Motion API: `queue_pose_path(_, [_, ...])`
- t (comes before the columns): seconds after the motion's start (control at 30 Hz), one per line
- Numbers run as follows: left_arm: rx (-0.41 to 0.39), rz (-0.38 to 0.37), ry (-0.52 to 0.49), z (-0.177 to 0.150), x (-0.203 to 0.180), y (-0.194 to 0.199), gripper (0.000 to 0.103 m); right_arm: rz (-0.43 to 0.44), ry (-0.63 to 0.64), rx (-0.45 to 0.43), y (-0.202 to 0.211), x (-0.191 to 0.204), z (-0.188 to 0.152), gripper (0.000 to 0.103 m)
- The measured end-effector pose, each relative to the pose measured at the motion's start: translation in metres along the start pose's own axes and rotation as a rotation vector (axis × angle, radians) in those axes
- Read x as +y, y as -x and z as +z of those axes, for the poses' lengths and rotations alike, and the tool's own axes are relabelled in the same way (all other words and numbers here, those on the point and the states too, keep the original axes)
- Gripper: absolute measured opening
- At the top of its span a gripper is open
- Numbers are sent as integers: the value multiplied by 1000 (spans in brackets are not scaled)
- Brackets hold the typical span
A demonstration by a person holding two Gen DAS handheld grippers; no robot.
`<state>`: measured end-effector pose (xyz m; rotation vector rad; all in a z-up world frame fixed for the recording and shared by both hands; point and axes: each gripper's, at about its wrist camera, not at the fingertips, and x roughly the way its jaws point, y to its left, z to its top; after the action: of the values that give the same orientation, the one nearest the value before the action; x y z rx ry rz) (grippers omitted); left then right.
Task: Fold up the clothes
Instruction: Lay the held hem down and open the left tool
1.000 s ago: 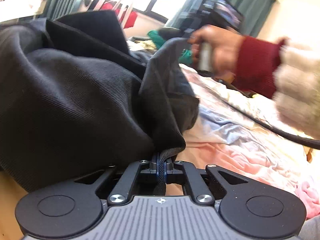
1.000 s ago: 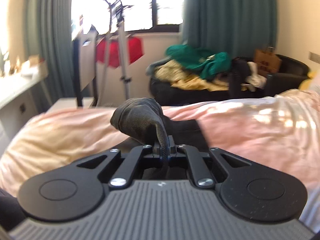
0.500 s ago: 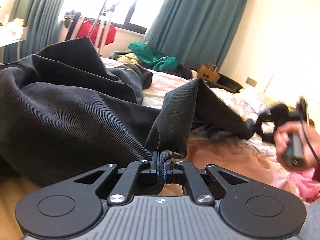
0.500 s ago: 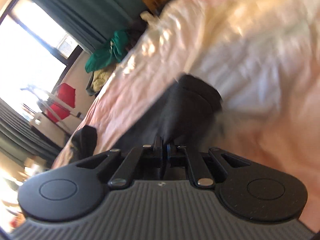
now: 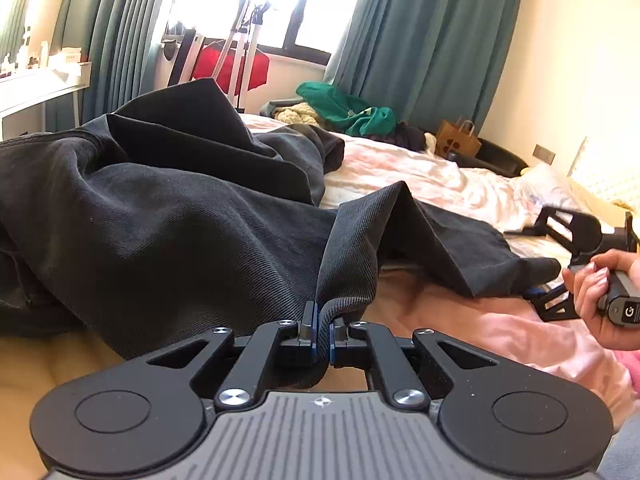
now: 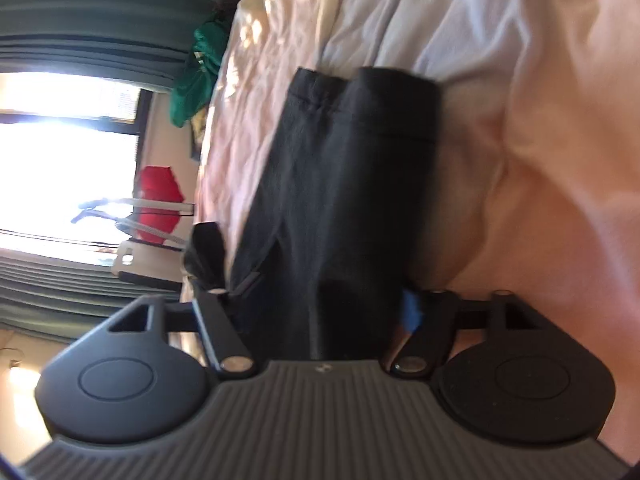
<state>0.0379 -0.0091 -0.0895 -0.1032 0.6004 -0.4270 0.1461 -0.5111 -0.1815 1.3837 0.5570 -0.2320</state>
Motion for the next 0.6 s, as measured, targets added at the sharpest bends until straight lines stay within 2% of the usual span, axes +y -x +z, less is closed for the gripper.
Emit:
queue_pose_path(0.13, [17, 6, 7, -2, 3, -10, 5, -29, 99, -47, -9, 13, -2, 75])
queue_pose_path(0.17, [18, 5, 10, -3, 4, -10, 5, -42, 130, -61, -13, 17, -2, 69])
queue_pose_path(0.2, [17, 4, 13, -3, 4, -11, 5, -66, 166, -79, -17, 20, -2, 55])
queue_pose_path(0.23, [13, -3, 18, -3, 5, -10, 5, -98, 196, -101, -20, 23, -2, 44])
queue_pose_path(0.27, [7, -14, 23, -2, 5, -10, 5, -117, 205, -126, -22, 24, -1, 20])
queue_pose_path(0.3, [2, -25, 29, -2, 6, -9, 5, -123, 191, -152, -23, 21, 0, 9])
queue_pose_path(0.37, [-10, -47, 39, -2, 7, -9, 5, -123, 163, -194, -23, 15, 5, 6])
queue_pose_path(0.47, [-20, -87, 52, 0, 8, -8, 6, -85, 166, -257, -18, 17, 13, 5])
queue_pose_path(0.6, [-40, -154, 58, 3, 6, -5, 6, 32, 237, -436, 11, 36, 33, 5])
